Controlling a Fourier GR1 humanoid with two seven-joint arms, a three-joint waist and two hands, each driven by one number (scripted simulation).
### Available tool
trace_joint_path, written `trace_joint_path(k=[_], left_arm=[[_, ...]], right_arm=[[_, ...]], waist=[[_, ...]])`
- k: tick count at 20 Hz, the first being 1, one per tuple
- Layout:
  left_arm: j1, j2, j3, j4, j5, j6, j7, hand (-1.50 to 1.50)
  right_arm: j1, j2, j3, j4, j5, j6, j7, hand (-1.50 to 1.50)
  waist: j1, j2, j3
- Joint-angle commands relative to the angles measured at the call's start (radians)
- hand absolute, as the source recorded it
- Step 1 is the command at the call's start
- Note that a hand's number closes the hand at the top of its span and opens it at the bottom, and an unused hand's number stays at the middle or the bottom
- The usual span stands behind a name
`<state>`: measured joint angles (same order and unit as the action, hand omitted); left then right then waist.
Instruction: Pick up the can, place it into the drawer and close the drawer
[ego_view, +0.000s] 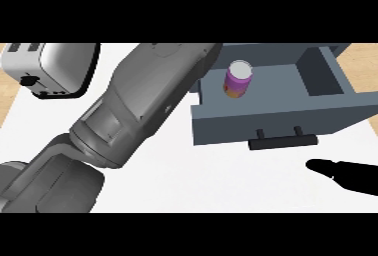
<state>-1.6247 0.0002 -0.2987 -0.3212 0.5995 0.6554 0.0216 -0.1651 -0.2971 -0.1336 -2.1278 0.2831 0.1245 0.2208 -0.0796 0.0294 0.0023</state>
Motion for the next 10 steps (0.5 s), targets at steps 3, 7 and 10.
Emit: trace_joint_path(k=[3, 7, 10], left_arm=[[0.010, 0.000, 0.000, 0.010, 0.022, 0.002, -0.050, -1.50], [0.020, 0.000, -0.014, 0.012, 0.016, 0.001, -0.064, -1.50], [-0.050, 0.000, -0.008, 0.051, 0.003, -0.006, -0.019, -1.50]], right_arm=[[-0.105, -0.051, 0.106, 0.150, 0.221, -0.022, -0.060, -1.50], [-0.153, -0.030, 0.190, 0.301, 0.366, -0.082, -0.102, -1.50], [-0.196, -0.010, 0.234, 0.419, 0.438, -0.121, -0.134, -1.50]], waist=[[0.029, -0.001, 0.000], [0.051, -0.006, -0.001], [0.056, -0.005, 0.000]])
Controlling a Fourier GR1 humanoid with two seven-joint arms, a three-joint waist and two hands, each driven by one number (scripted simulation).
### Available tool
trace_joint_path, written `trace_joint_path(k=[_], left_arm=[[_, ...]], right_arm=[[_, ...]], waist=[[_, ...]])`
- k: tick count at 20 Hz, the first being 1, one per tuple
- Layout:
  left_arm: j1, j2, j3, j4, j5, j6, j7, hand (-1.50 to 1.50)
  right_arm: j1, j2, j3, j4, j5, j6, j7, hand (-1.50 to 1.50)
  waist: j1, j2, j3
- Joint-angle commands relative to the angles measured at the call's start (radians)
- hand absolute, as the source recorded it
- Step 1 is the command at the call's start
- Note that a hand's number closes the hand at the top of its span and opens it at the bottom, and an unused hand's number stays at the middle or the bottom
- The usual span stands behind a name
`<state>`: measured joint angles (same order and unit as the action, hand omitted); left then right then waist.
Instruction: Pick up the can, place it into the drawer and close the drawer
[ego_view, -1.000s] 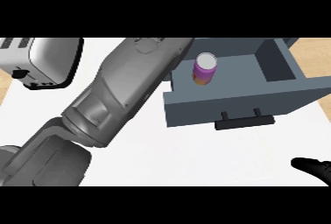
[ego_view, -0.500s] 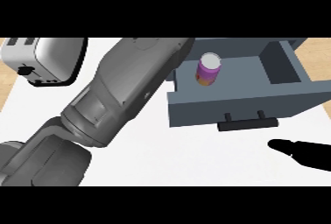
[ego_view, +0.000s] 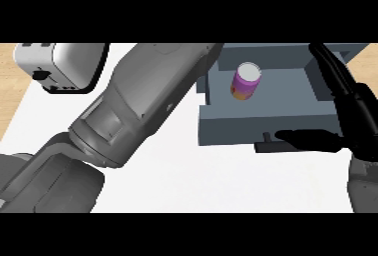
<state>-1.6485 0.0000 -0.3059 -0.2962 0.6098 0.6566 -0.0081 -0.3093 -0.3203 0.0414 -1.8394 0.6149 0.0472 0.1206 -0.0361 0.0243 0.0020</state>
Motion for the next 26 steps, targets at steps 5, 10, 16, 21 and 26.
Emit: trace_joint_path(k=[5, 10, 16, 21, 26], left_arm=[[0.014, 0.000, 0.015, 0.022, -0.012, -0.041, -0.017, -1.50], [0.038, 0.018, 0.034, 0.004, -0.018, -0.056, 0.002, -1.50], [0.114, 0.054, 0.018, -0.069, -0.048, -0.065, 0.004, -1.50], [0.094, 0.106, 0.025, -0.103, -0.054, -0.068, 0.068, -1.50], [0.170, 0.139, 0.009, -0.172, -0.070, -0.092, 0.094, -1.50]], right_arm=[[-0.143, 0.035, 0.100, 0.347, 0.236, -0.124, -0.075, -1.50], [-0.254, 0.089, 0.100, 0.587, 0.318, -0.231, -0.115, -1.50], [-0.375, 0.157, 0.064, 0.843, 0.395, -0.397, -0.126, -1.50], [-0.458, 0.137, -0.011, 1.072, 0.427, -0.592, -0.202, -1.50], [-0.594, 0.132, -0.062, 1.230, 0.423, -0.652, -0.221, -1.50]], waist=[[0.031, -0.003, 0.000], [0.055, -0.011, -0.001], [0.077, -0.018, -0.002], [0.089, -0.012, -0.001], [0.107, -0.014, -0.001]])
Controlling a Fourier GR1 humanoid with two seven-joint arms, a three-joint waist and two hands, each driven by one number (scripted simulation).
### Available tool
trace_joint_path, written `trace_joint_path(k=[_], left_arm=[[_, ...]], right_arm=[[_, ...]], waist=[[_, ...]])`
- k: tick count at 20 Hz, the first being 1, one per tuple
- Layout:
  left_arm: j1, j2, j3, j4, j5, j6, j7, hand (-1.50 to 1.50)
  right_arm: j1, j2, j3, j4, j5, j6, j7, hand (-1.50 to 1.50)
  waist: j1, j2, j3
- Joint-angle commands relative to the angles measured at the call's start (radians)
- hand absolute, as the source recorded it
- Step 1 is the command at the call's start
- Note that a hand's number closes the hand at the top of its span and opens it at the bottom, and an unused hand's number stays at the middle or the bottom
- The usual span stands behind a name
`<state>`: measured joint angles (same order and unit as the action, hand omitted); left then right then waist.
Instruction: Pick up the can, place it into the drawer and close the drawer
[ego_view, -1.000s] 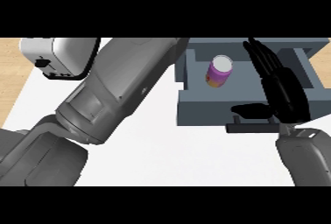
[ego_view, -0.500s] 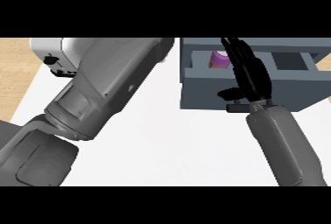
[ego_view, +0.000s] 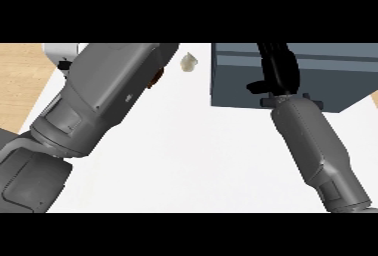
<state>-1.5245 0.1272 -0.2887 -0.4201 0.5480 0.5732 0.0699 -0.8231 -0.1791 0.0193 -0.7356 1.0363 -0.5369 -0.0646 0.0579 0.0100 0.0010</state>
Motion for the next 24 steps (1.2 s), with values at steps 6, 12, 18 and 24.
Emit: trace_joint_path(k=[6, 12, 18, 24], left_arm=[[0.078, 0.064, -0.024, -0.129, -0.028, -0.010, 0.068, -1.50], [0.146, 0.106, -0.042, -0.221, -0.034, -0.045, 0.109, -1.50], [0.208, 0.149, -0.033, -0.301, -0.023, -0.075, 0.123, -1.50], [0.251, 0.205, -0.034, -0.375, -0.023, -0.097, 0.151, -1.50]], right_arm=[[-0.228, -0.040, -0.080, 0.270, 0.018, -0.112, -0.037, -1.50], [-0.335, -0.016, -0.092, 0.357, 0.049, -0.134, 0.037, -1.50], [-0.360, -0.024, -0.149, 0.385, -0.012, -0.135, -0.056, -1.50], [-0.391, 0.008, -0.225, 0.362, -0.109, -0.096, -0.156, -1.50]], waist=[[0.037, 0.003, 0.000], [0.062, 0.002, -0.001], [0.068, 0.012, 0.001], [0.064, 0.003, 0.001]])
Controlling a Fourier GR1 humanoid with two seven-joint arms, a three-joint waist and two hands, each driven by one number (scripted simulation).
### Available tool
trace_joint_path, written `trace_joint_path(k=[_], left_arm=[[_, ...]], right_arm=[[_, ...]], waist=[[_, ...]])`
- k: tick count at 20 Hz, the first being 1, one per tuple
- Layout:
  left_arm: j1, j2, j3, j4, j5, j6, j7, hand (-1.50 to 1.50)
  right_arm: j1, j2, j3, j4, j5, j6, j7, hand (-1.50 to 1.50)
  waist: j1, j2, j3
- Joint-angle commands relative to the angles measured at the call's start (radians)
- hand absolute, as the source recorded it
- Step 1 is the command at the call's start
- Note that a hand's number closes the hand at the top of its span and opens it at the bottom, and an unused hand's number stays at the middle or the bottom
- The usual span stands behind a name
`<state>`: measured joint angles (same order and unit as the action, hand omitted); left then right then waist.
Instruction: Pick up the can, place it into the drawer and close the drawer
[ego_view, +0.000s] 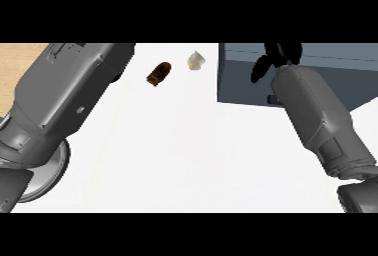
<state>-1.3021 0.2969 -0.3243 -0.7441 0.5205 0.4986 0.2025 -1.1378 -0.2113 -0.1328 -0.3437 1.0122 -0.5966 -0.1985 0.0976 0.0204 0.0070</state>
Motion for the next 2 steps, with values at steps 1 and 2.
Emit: trace_joint_path(k=[1, 2], left_arm=[[0.036, 0.012, -0.008, -0.067, -0.006, 0.031, 0.038, -1.50], [0.068, 0.035, -0.003, -0.100, 0.000, -0.001, 0.016, -1.50]], right_arm=[[-0.061, 0.033, -0.079, -0.027, -0.090, -0.048, -0.053, -1.50], [-0.079, 0.006, -0.086, -0.020, -0.091, -0.034, -0.053, -1.50]], waist=[[0.018, -0.009, -0.004], [0.031, -0.007, -0.005]])
